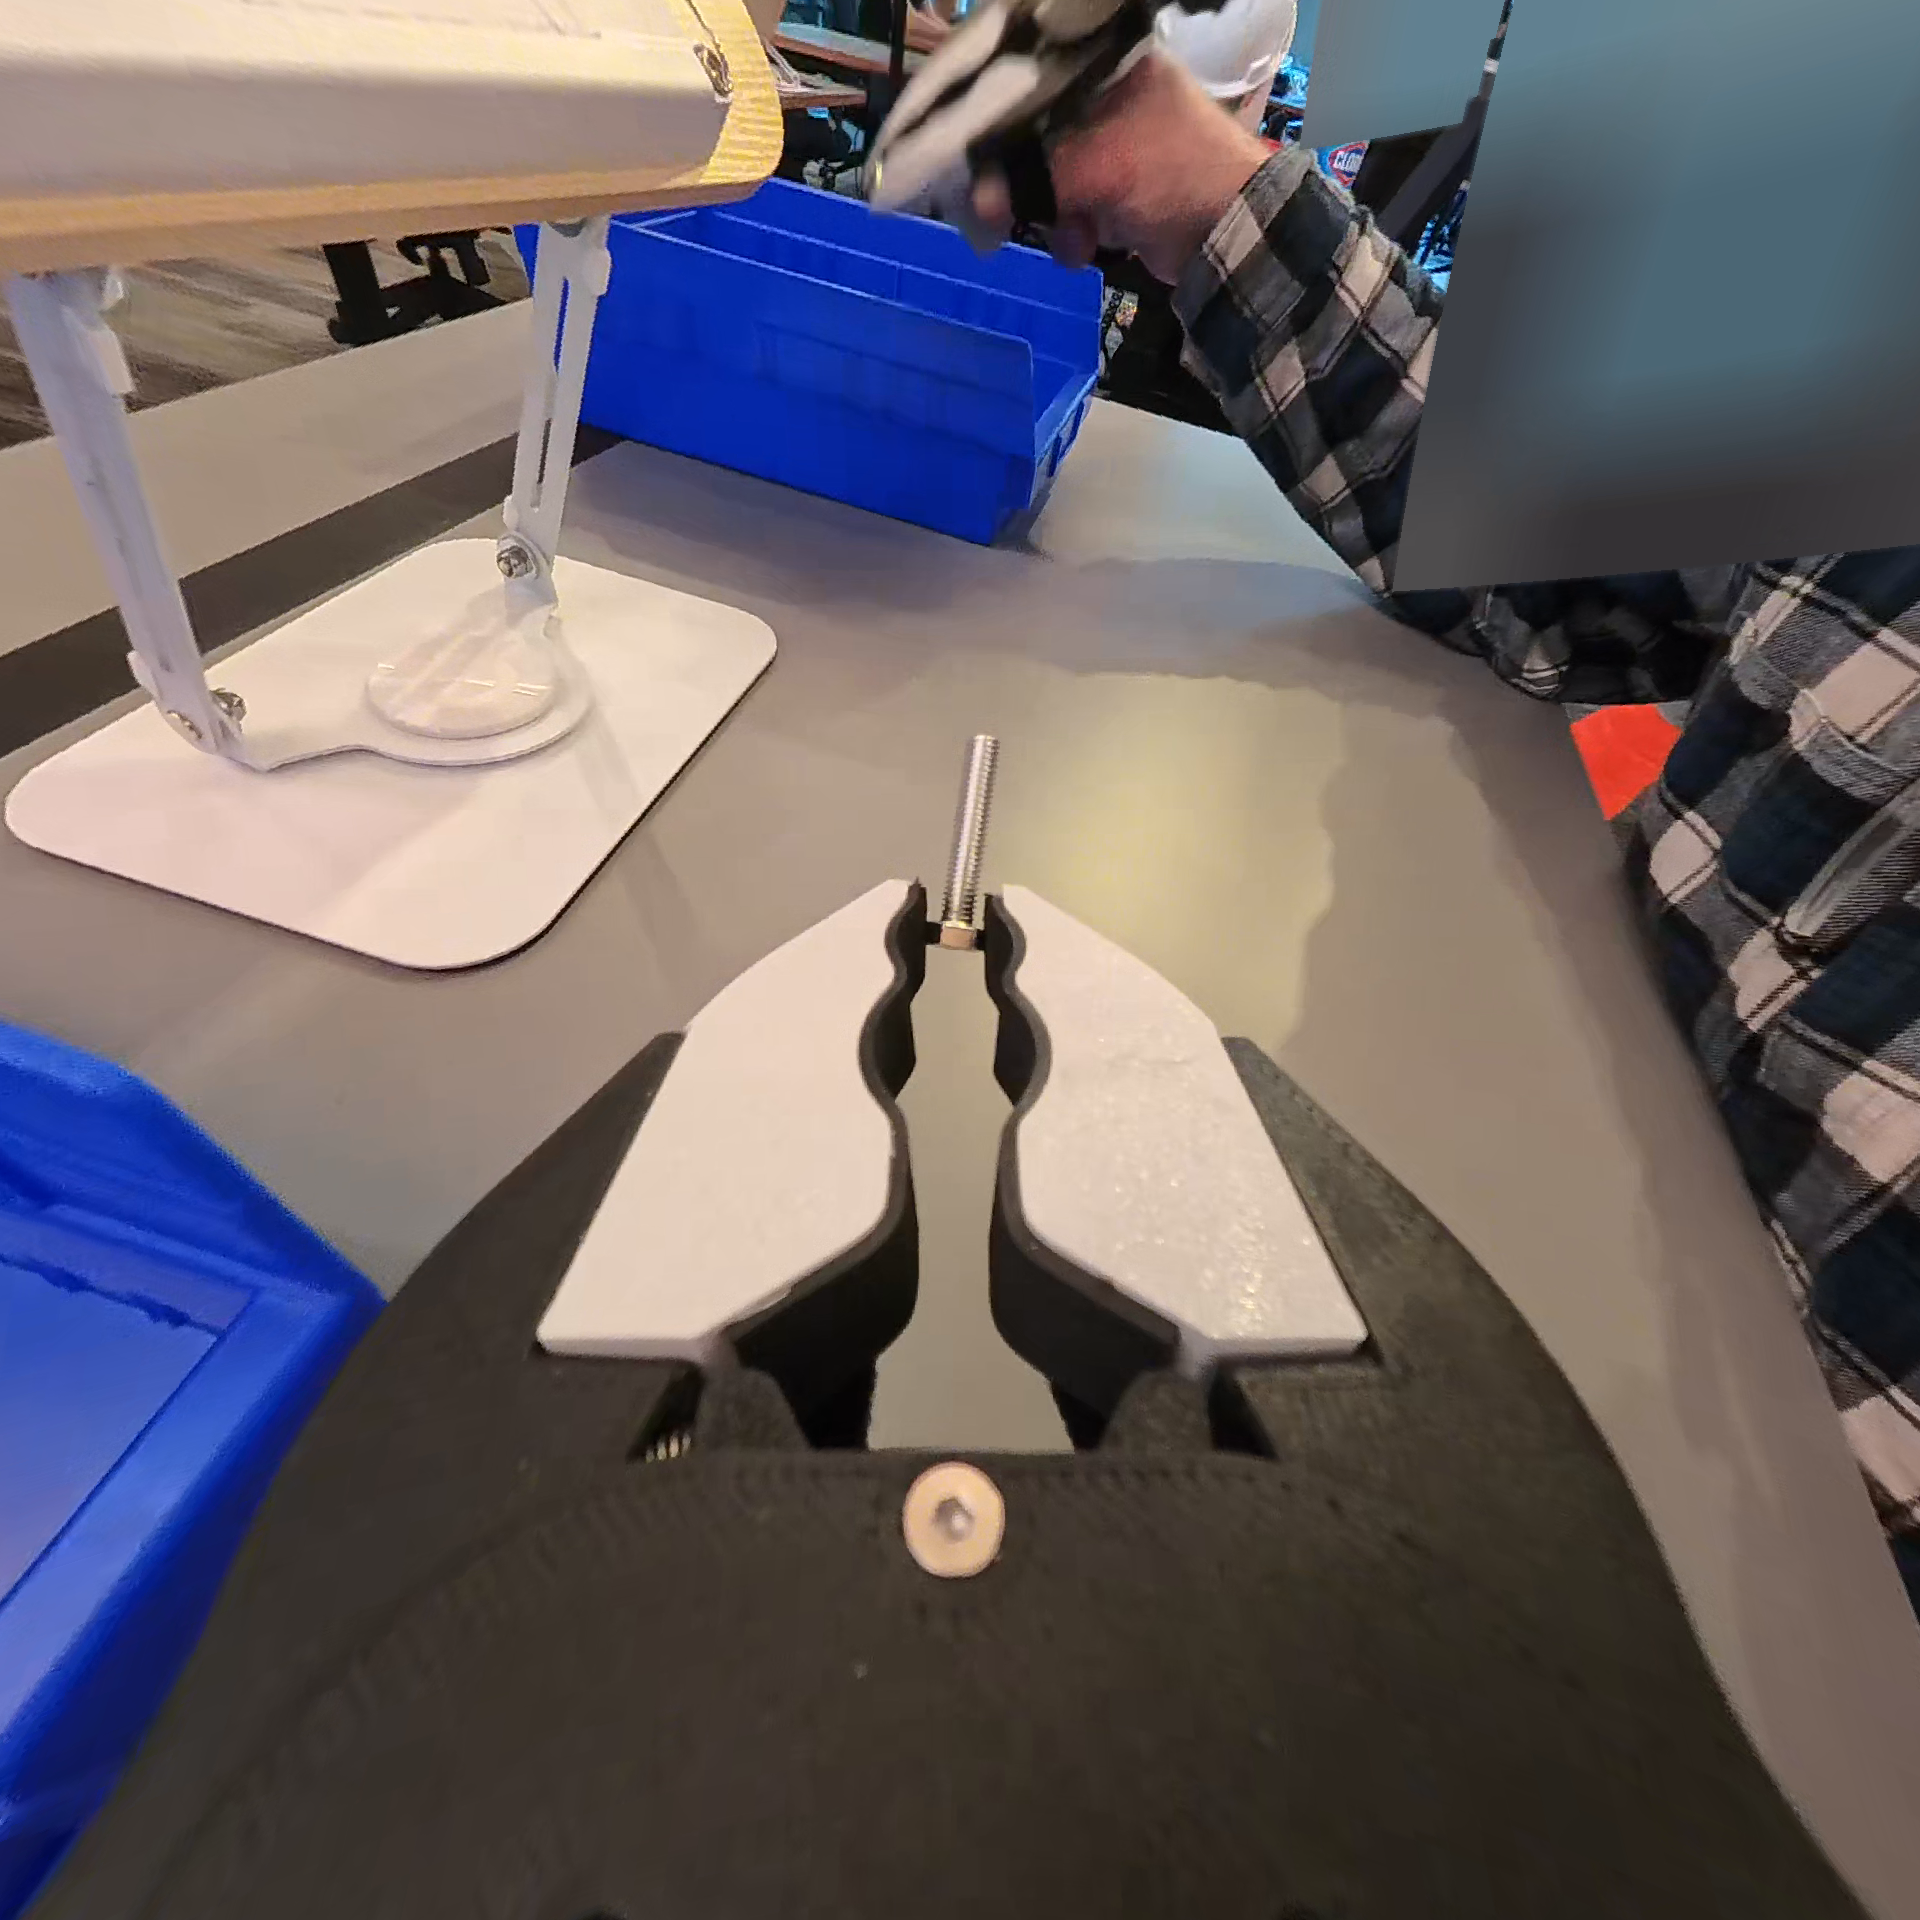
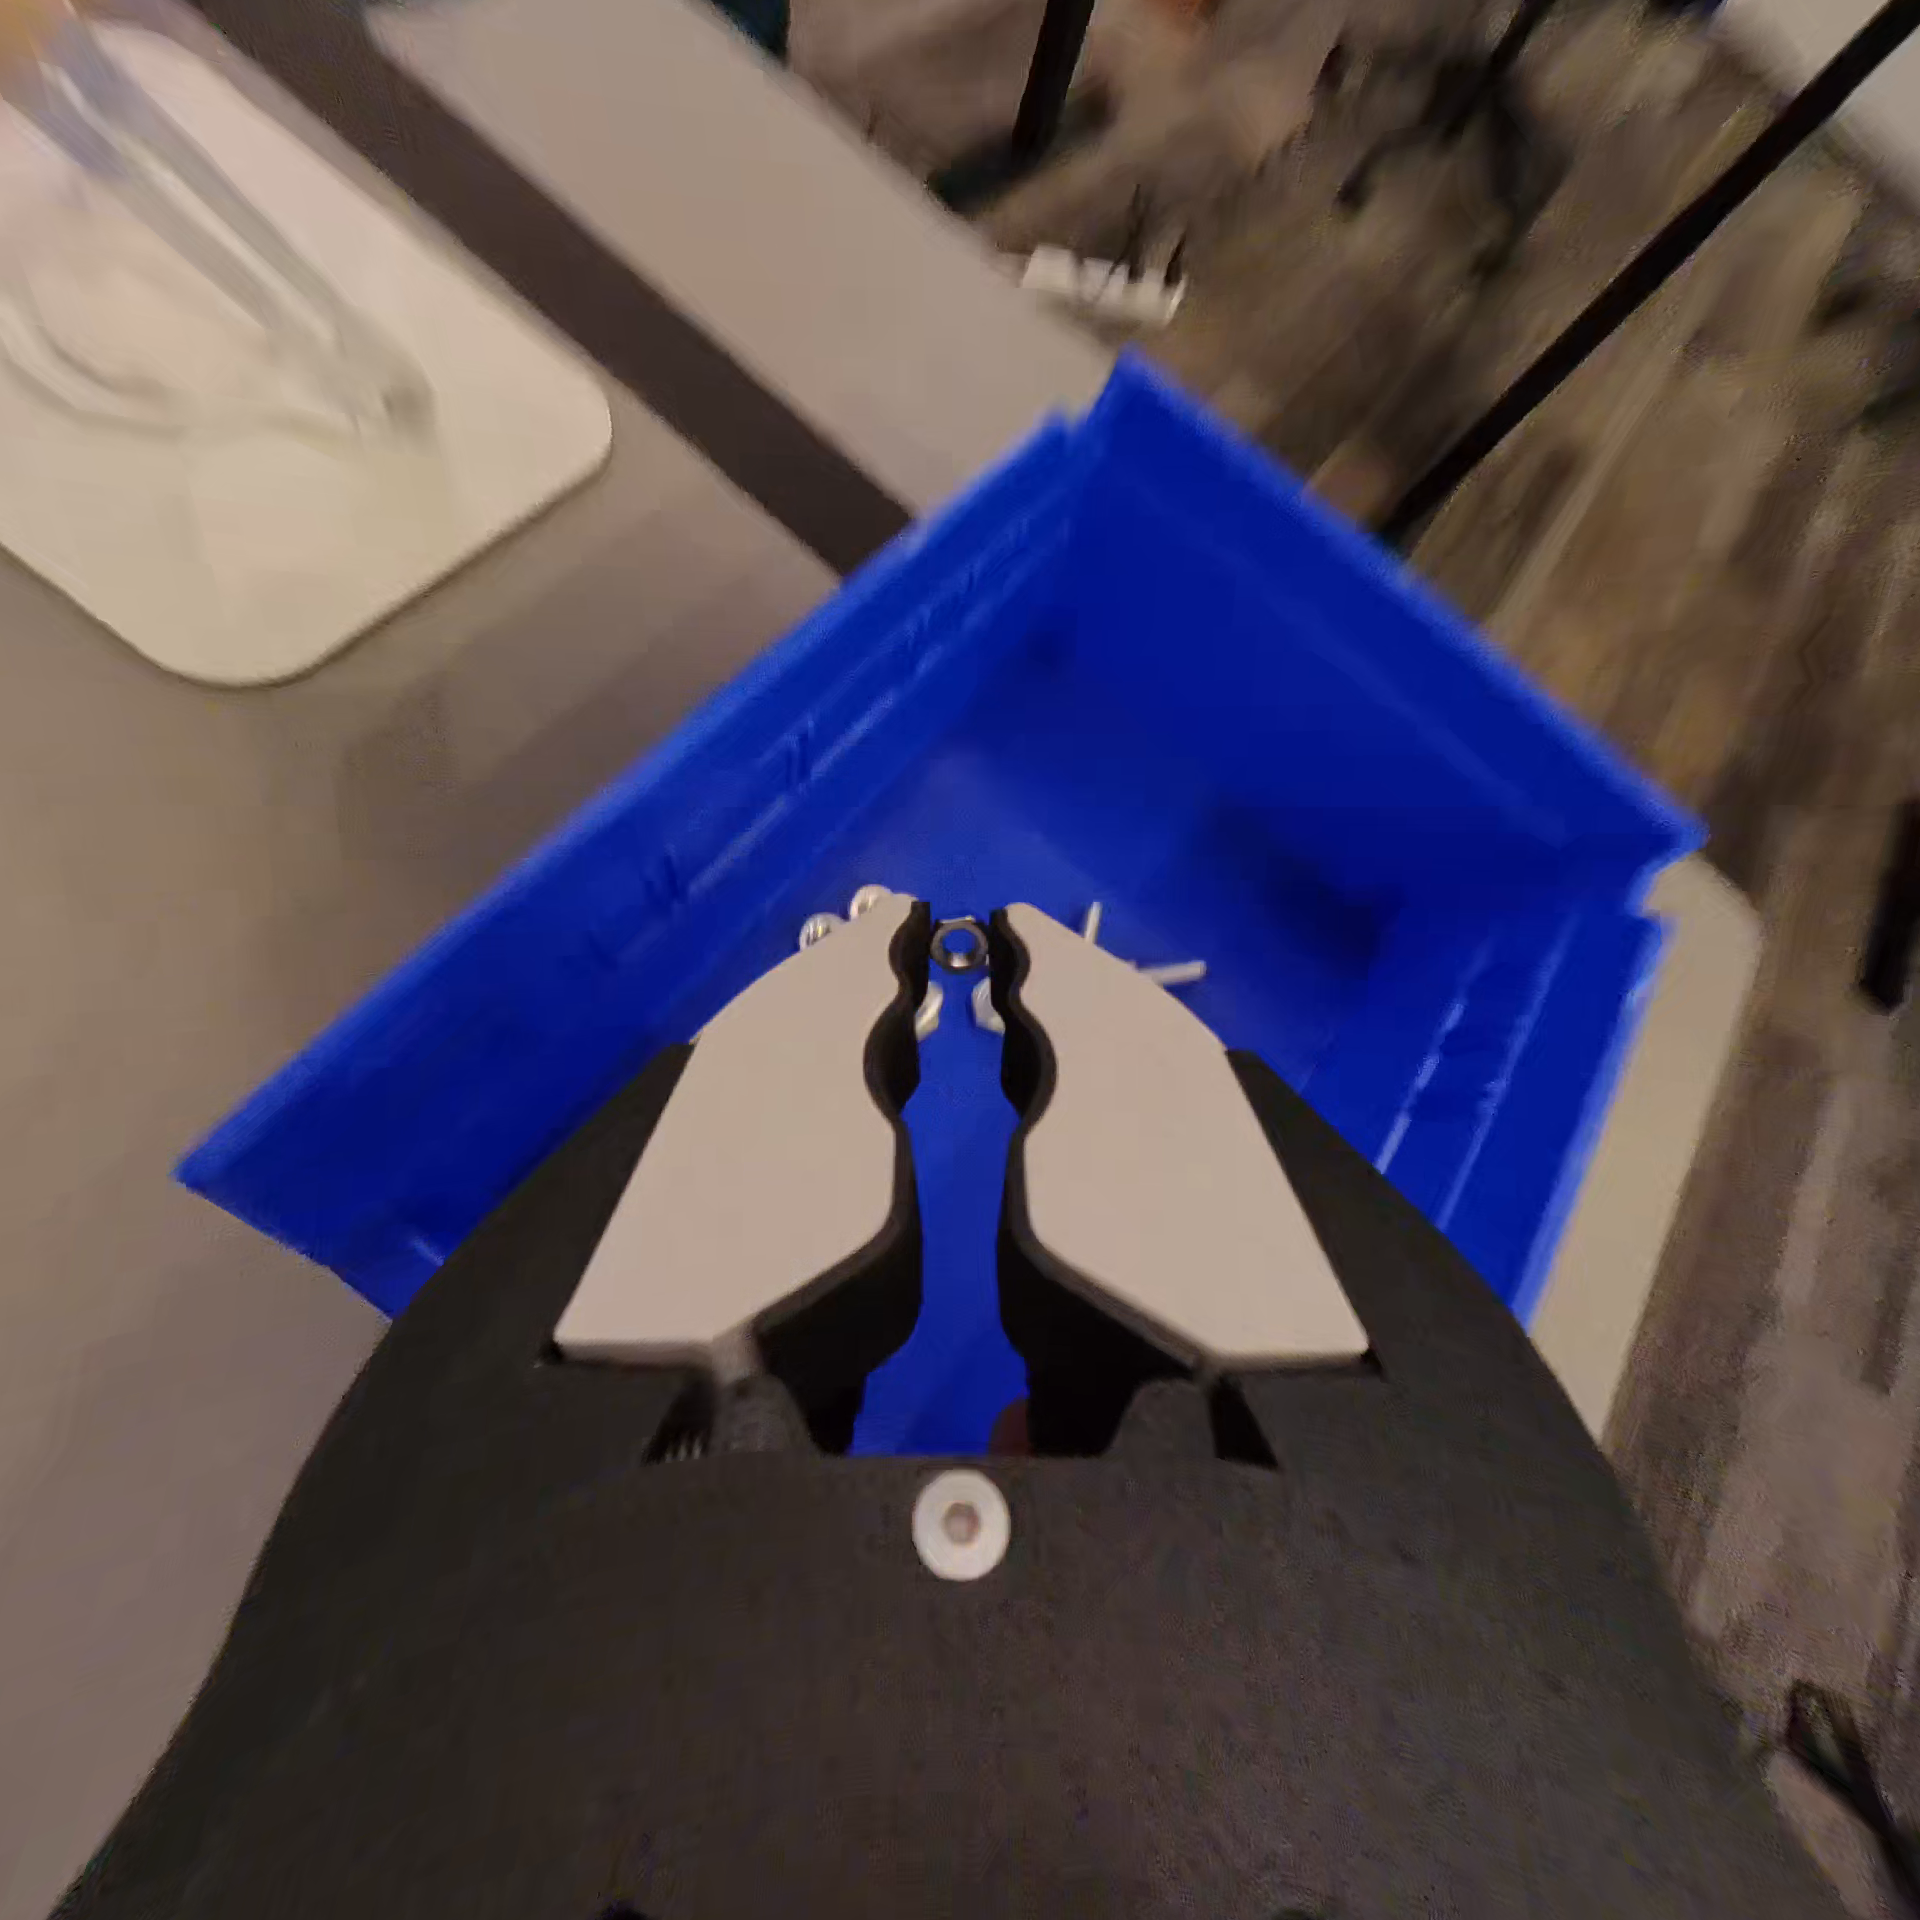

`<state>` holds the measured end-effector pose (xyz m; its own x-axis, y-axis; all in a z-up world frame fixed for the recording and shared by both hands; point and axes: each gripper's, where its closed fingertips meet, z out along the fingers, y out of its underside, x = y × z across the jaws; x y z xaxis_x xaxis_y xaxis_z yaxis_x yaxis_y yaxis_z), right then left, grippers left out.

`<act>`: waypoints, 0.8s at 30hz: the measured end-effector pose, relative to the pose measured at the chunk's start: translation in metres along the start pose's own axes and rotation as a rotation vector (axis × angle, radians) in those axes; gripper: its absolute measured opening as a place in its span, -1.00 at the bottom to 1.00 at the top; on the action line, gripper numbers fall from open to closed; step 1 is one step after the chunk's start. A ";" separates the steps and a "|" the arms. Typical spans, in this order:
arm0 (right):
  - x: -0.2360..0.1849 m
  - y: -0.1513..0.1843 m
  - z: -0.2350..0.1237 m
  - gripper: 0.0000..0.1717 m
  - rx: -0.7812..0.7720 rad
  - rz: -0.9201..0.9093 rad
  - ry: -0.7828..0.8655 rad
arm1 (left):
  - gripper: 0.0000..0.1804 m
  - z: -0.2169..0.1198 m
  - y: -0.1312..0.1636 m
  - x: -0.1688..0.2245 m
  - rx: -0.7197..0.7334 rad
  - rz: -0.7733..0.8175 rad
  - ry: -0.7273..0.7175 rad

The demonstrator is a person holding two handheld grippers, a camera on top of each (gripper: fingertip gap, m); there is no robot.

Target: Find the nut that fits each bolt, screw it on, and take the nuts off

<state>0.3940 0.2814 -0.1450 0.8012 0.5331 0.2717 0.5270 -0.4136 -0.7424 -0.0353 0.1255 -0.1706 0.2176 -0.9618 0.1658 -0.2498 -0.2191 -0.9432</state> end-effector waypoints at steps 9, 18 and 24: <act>0.008 0.036 0.031 -0.55 -0.213 0.023 0.050 | -0.89 0.004 -0.001 -0.002 0.014 0.003 -0.024; -0.110 -0.125 -0.053 -0.75 0.405 -0.165 -0.147 | -0.89 0.000 -0.023 -0.003 0.144 0.013 -0.070; -0.313 -0.186 -0.066 -0.73 0.726 -0.145 -0.838 | -0.89 0.006 -0.046 0.018 0.324 -0.035 0.048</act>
<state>0.0637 0.1426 -0.0516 0.1569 0.9836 0.0893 0.0902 0.0758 -0.9930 -0.0144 0.1190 -0.1253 0.1743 -0.9629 0.2060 0.0724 -0.1961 -0.9779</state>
